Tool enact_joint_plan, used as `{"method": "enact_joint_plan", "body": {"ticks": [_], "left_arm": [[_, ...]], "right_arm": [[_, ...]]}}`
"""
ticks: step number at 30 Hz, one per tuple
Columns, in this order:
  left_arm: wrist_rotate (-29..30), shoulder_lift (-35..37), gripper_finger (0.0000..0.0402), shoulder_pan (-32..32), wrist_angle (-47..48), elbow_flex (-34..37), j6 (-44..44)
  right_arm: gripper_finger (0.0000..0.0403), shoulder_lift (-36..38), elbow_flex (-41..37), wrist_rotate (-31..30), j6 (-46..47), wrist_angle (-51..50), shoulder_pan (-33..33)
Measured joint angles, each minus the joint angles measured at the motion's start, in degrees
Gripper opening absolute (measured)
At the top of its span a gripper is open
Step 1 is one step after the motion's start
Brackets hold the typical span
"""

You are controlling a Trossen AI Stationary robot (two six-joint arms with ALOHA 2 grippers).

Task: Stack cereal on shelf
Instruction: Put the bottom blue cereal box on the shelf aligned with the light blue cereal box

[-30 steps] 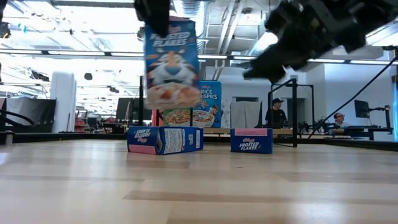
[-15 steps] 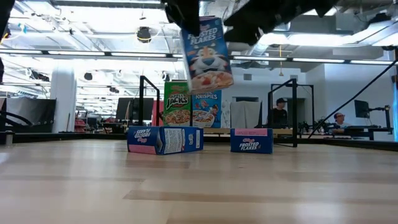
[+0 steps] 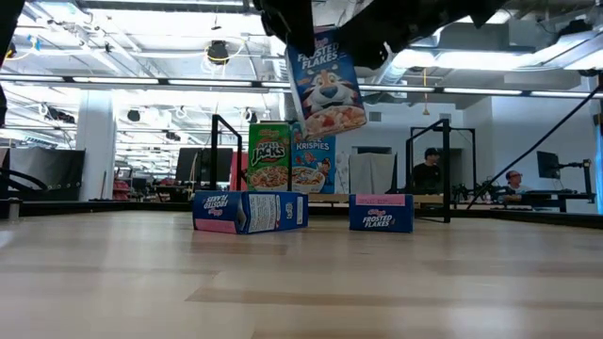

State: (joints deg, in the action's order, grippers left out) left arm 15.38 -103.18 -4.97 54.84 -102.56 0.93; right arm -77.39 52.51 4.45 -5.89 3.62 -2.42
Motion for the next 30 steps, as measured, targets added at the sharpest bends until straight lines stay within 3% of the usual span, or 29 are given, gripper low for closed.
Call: {"method": "enact_joint_plan", "body": {"ticks": [30], "left_arm": [[0.15, 0.00, 0.0133, 0.20, -0.64, 0.02, -0.72]], "right_arm": [[0.0307, -2.53, 4.96, 0.02, -0.98, -6.19, 0.13]]}}
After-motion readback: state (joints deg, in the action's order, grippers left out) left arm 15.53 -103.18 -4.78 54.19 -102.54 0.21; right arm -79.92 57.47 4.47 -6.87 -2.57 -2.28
